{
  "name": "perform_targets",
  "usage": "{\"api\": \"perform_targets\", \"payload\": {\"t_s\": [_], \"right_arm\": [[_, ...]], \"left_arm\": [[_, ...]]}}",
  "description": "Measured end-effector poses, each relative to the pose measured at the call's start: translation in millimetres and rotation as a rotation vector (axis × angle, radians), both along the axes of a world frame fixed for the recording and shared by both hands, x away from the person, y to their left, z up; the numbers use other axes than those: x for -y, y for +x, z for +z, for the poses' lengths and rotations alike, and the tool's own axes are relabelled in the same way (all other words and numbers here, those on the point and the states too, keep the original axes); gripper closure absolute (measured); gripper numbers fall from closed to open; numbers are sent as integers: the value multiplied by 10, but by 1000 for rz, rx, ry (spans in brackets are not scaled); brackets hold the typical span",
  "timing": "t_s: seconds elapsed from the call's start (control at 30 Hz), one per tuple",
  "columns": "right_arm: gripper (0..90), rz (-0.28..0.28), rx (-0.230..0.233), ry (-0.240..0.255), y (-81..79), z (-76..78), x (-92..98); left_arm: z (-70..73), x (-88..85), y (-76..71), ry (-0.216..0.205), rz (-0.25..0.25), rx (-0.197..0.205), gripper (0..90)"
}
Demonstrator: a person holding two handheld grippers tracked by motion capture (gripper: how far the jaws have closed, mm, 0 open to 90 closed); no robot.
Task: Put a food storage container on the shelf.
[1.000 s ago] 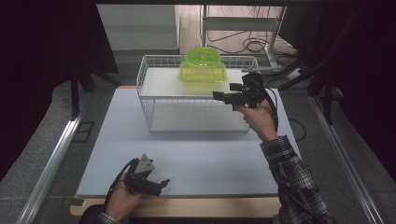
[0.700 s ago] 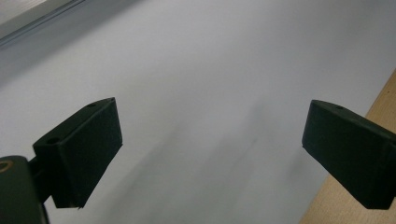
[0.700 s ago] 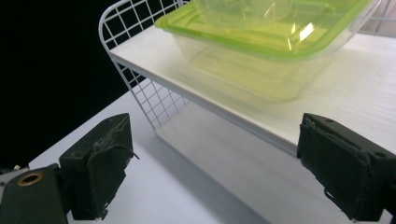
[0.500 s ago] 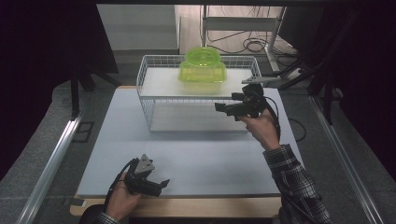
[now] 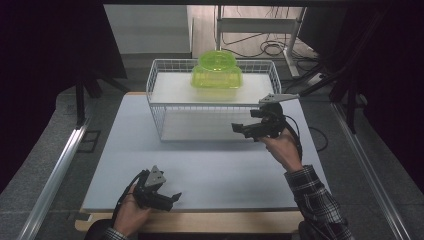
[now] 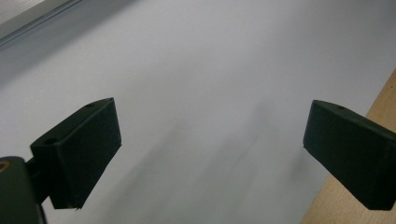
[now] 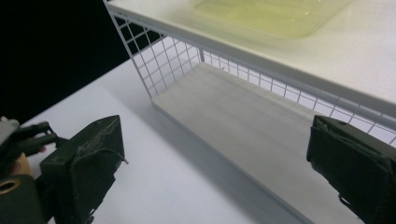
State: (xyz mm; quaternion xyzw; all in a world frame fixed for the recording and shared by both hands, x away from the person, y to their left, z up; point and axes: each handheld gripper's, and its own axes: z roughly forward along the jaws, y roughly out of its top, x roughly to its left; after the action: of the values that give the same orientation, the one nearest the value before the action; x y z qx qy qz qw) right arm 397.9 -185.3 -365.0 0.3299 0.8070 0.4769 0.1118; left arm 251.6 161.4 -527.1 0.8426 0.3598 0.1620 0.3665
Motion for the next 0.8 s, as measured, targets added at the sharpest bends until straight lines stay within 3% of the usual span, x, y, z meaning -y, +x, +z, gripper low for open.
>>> {"api": "perform_targets", "payload": {"t_s": [0.43,0.8], "right_arm": [[18,7,45,-40,-174,-179,-3],[12,2,39,-71,-250,-397,-10]], "left_arm": [[-3,4,-1,6,1,1,40],[-4,3,-2,9,1,2,40]]}}
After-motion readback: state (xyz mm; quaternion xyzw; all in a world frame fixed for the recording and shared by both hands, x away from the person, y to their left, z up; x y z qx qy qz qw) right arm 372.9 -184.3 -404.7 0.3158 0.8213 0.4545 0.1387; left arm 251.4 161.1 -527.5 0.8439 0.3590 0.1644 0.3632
